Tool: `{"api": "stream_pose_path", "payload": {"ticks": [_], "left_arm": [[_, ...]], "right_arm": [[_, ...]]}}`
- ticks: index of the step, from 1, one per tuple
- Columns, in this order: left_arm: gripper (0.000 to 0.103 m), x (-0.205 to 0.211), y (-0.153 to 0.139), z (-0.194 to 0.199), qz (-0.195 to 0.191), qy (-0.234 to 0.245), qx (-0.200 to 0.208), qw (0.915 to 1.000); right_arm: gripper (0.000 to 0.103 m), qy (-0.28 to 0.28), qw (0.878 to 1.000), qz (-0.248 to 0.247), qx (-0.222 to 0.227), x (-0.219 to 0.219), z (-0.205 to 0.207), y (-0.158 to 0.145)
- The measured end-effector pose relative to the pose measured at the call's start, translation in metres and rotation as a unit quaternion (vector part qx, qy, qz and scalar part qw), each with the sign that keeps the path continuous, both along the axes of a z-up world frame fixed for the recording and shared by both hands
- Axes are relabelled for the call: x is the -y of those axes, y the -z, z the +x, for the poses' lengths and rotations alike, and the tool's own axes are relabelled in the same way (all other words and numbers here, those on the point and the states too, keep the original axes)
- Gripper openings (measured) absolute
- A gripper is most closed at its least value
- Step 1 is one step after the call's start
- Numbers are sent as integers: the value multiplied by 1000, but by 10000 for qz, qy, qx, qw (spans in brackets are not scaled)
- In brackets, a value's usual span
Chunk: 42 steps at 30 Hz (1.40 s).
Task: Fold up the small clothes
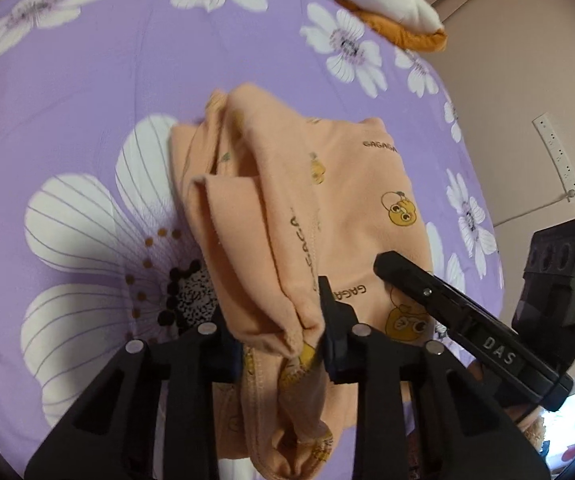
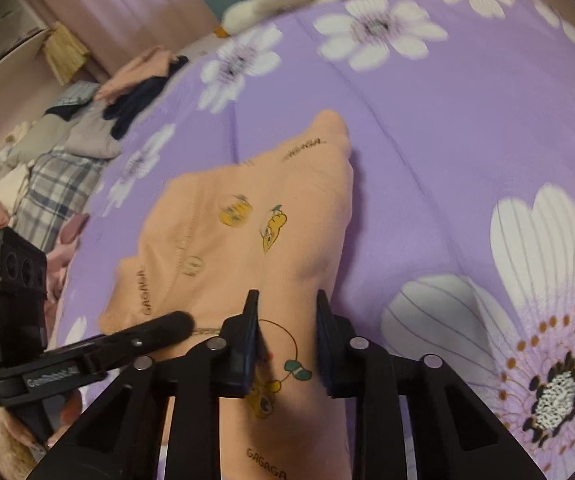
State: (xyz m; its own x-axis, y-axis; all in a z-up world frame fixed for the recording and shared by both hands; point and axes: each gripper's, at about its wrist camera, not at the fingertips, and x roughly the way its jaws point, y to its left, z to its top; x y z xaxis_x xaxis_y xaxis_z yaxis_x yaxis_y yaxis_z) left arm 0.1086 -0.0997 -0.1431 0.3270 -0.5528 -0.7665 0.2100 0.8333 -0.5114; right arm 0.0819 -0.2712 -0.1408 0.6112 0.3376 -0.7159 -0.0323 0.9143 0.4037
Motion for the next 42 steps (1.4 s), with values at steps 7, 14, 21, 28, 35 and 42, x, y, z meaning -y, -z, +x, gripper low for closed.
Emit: {"api": "stream_pose_path", "payload": {"ticks": [7,14,21,28,35,42], "left_arm": [[28,-19,-46,-7,80,-177,886,9959],[29,-37,-41,12,588,-455,1142,9907],[32,-51,9,38,997,-528,488,9924],[53,-53,16,34,1196,-717,351,9896],[81,-63,-24,9,1259,-834,740,9858],[102,-79,-94,-37,1391,-1091,1661,9701]], "right_arm": [[26,-408,9970,-31,650,-15,10,-45],[26,-677,9954,-84,671,-42,43,-41],[26,-721,9972,-203,4,-62,67,4],[28,-527,9966,-561,-289,-63,61,15],[45,-317,9956,-875,-83,-61,43,-15],[77,10,9921,-1079,643,-57,1,-76]]}}
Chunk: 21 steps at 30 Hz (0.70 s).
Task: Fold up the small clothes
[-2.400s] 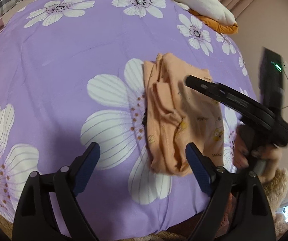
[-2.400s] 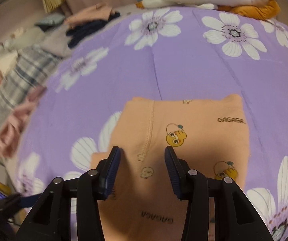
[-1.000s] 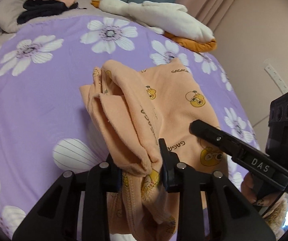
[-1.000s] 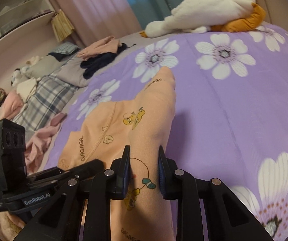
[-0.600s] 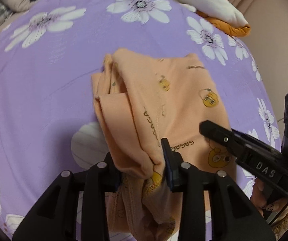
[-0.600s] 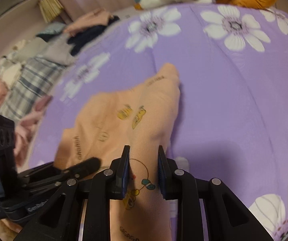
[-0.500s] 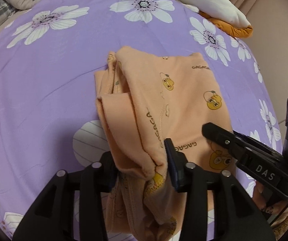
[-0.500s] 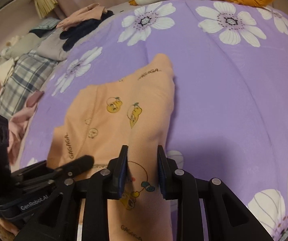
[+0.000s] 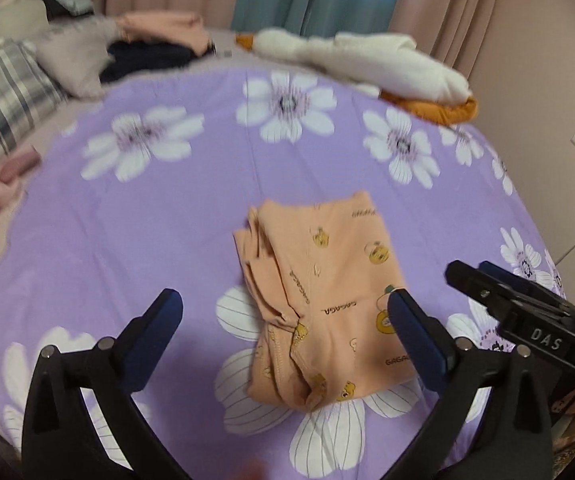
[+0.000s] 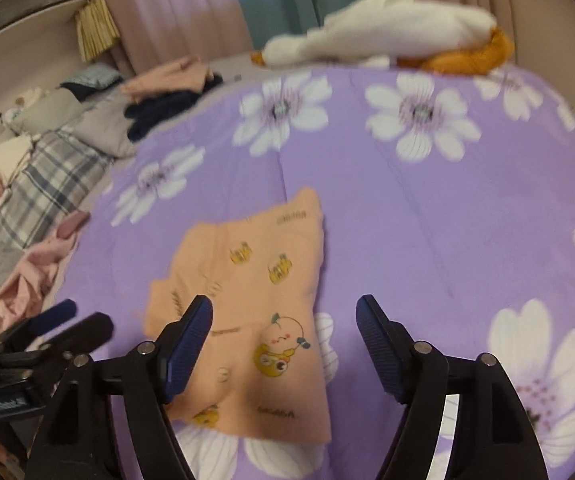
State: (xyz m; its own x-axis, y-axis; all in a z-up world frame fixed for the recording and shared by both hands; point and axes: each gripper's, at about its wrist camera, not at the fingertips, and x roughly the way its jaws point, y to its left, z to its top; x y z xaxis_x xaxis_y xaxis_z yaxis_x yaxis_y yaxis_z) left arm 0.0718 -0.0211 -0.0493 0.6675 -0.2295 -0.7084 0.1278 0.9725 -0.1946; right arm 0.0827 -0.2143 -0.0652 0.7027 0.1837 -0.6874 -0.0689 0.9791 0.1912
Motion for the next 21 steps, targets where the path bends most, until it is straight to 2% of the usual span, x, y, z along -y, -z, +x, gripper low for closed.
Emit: {"api": "stream_pose_path", "payload": {"ticks": [3,6,12,16,21], "left_arm": [[102,-4,-10,-16,59,-91,104,9999],[102,-7,-12,-29,-20,-50,110,9999],[102,-1,-10,-44,-107,156,-17,9998],[102,5,-5,-53,-113,306,-120,9994],[102,8,-4,-61,-87,357,-133,9992]], "right_arm": [[82,72,9996,-82,262,-4,-18,-16],[83,69,9991,-179,381,-9,-30,-22],[83,89,9981,-415,445,-21,-45,-23],[83,38,9989,-309,341,-24,-51,-23],[83,114,9977,-534,389,-30,-56,-24]]}}
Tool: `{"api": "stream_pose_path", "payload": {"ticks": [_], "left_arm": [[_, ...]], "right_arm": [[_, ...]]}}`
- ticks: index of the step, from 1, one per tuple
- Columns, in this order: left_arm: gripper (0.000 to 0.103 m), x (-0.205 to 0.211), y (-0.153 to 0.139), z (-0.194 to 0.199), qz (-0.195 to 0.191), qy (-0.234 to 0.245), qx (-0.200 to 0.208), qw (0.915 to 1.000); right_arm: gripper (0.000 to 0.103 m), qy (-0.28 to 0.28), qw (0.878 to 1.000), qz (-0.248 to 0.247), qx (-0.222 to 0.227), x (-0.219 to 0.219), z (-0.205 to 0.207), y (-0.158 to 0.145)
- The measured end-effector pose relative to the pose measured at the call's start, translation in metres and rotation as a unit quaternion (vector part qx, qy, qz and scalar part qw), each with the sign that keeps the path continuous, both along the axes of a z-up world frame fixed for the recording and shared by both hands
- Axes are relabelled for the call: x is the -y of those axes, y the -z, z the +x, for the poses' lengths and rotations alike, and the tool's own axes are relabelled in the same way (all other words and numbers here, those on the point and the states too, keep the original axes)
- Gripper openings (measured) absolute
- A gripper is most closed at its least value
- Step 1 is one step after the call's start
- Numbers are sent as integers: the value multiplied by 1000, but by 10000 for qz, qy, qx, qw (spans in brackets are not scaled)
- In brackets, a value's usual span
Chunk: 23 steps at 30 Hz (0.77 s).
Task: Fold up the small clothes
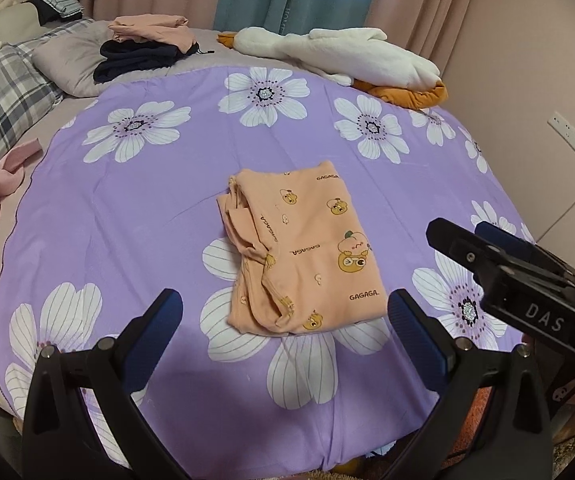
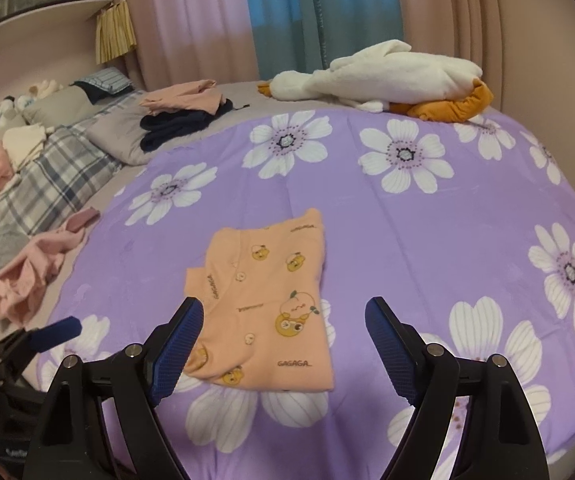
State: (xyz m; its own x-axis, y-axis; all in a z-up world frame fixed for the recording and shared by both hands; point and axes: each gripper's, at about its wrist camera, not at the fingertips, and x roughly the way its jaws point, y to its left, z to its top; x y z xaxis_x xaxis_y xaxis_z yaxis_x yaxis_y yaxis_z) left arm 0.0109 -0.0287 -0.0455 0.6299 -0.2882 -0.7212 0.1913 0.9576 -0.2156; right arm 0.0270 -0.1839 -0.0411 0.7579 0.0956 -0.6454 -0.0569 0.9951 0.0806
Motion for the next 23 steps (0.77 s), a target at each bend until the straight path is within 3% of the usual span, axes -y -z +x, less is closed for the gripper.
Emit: {"api": "stream_pose_path", "payload": {"ticks": [8,23], "left_arm": [[102,1,-2,-8,8,12,-1,10000],[102,-6,0,-12,104,-210,57,9997]], "right_arm": [[83,101,9991,-403,72,-7,-5,2],[83,68,9992,-392,47,-6,-8,2]]}}
